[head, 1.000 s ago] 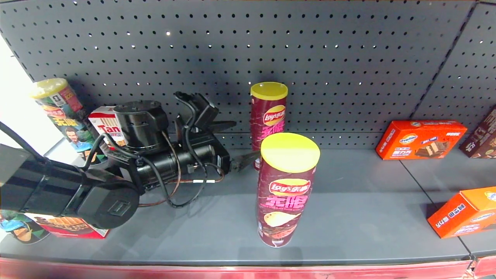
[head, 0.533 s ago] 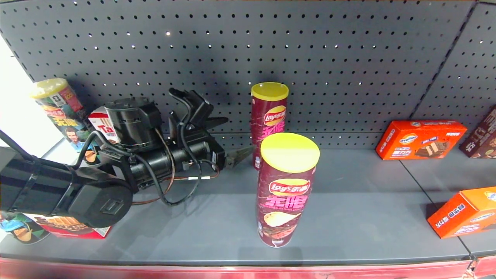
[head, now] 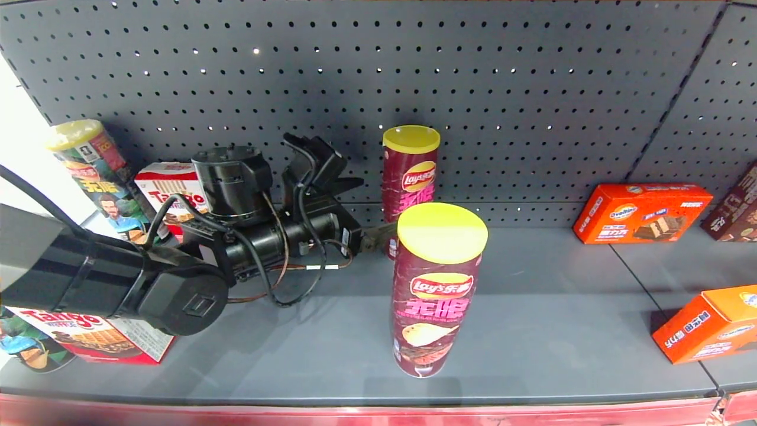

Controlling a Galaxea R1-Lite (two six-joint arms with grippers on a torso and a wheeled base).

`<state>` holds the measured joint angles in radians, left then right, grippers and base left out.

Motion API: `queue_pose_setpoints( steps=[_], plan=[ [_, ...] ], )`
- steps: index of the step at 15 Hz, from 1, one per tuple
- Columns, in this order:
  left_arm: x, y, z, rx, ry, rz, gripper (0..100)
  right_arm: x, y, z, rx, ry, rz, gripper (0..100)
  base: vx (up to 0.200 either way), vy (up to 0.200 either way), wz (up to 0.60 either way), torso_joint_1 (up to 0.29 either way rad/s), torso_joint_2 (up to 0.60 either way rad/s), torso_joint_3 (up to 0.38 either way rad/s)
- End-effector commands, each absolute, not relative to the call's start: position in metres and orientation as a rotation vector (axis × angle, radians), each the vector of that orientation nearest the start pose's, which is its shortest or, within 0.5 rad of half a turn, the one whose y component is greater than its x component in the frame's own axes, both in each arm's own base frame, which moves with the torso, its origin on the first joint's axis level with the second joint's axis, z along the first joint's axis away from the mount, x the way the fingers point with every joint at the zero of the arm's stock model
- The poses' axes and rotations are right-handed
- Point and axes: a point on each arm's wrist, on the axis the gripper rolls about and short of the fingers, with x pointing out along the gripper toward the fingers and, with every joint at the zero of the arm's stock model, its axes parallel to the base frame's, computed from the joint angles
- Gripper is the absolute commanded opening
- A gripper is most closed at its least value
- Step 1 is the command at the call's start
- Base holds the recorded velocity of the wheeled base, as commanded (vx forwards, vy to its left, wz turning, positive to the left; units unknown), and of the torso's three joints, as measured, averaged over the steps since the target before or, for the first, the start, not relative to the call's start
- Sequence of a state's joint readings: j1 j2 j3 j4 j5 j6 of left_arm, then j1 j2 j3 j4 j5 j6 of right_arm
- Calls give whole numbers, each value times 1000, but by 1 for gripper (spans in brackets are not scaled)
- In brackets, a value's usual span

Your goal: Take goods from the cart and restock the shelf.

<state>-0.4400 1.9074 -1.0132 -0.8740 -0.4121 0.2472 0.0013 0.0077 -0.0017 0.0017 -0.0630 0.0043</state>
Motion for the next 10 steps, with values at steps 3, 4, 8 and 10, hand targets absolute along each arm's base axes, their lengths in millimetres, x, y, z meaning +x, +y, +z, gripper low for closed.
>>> queue_pose_setpoints(
  steps=[3,4,8,10],
  plan=[
    [337,-162,187,234,-66,-815,100,-22,-1,76,4,9,-61,100,0,0,0,0,0,0],
    [338,-159,187,234,-65,-804,100,-22,-1,76,4,9,-61,100,0,0,0,0,0,0],
    [341,-154,186,232,-60,-786,100,-22,-1,76,4,9,-61,100,0,0,0,0,0,0],
    [343,-152,187,231,-59,-759,100,-22,-1,76,4,9,-61,100,0,0,0,0,0,0]
  ],
)
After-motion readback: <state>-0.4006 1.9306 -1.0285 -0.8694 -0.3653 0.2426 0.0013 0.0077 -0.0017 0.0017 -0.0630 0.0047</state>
